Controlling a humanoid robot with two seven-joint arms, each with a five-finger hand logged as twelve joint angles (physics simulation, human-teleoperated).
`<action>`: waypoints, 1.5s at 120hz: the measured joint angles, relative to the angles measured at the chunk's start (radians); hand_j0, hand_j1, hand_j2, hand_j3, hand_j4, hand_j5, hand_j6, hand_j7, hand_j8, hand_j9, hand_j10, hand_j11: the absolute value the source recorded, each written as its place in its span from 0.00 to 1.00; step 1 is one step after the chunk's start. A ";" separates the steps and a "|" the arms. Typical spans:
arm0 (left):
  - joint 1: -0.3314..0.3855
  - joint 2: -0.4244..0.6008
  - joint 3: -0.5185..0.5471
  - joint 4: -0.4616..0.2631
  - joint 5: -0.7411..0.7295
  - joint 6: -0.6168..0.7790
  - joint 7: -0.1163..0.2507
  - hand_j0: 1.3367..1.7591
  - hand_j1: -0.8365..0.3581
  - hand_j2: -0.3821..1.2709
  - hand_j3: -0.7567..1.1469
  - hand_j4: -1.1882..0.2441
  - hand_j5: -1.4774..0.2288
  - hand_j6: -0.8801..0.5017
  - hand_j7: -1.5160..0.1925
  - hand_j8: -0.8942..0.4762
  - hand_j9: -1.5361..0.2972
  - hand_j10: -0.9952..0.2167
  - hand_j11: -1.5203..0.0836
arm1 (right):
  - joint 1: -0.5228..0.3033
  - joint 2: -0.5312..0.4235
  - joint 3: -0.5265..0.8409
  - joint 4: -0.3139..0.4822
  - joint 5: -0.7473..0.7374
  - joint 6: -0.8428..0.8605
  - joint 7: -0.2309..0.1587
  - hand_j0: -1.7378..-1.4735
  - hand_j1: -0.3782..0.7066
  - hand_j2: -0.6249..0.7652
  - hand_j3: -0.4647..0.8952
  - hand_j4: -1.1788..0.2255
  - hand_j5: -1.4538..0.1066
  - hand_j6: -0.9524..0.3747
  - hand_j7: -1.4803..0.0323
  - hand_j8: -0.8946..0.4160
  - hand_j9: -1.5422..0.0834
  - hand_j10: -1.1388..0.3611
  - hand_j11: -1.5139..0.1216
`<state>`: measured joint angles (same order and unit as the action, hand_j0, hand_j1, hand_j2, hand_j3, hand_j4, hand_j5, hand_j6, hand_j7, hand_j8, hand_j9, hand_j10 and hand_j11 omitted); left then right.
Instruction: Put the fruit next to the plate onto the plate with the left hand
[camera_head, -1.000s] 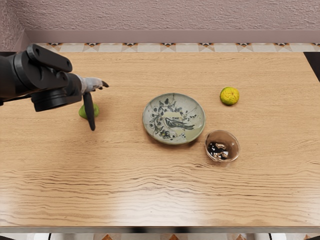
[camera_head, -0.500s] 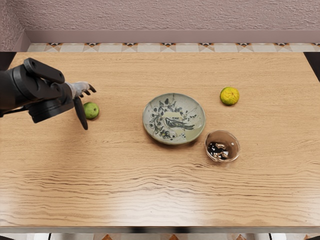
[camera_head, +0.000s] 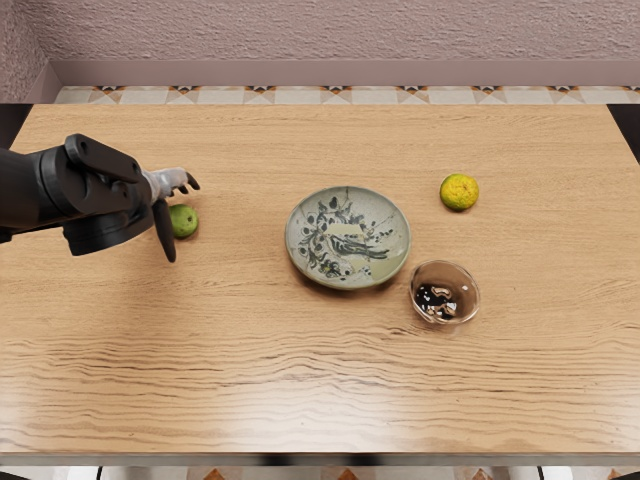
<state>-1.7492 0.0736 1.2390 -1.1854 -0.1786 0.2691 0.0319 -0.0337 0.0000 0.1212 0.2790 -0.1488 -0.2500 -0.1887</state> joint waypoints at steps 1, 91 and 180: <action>0.000 0.000 0.000 0.000 0.002 0.000 0.000 0.76 0.81 0.25 0.40 0.70 0.73 0.51 0.75 0.52 0.71 0.67 0.80 | 0.000 0.000 0.000 0.000 0.000 0.000 0.000 0.30 0.03 0.45 0.34 0.84 0.93 0.72 0.98 0.68 0.95 0.76 0.93; 0.039 -0.018 -0.010 0.011 0.020 0.082 0.000 0.76 0.67 0.27 0.40 0.61 0.62 0.41 0.65 0.42 0.61 0.56 0.69 | 0.000 0.000 0.000 0.000 0.000 0.000 0.000 0.30 0.03 0.45 0.34 0.84 0.93 0.72 0.98 0.68 0.95 0.76 0.93; 0.023 -0.015 -0.012 -0.049 0.004 0.161 0.000 0.76 0.63 0.27 0.40 0.58 0.59 0.38 0.61 0.39 0.58 0.53 0.66 | 0.000 0.000 0.000 0.000 0.000 0.000 0.000 0.30 0.03 0.45 0.34 0.84 0.93 0.72 0.98 0.68 0.95 0.76 0.93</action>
<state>-1.7258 0.0583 1.2273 -1.2342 -0.1742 0.4304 0.0322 -0.0337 0.0000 0.1210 0.2791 -0.1488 -0.2500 -0.1887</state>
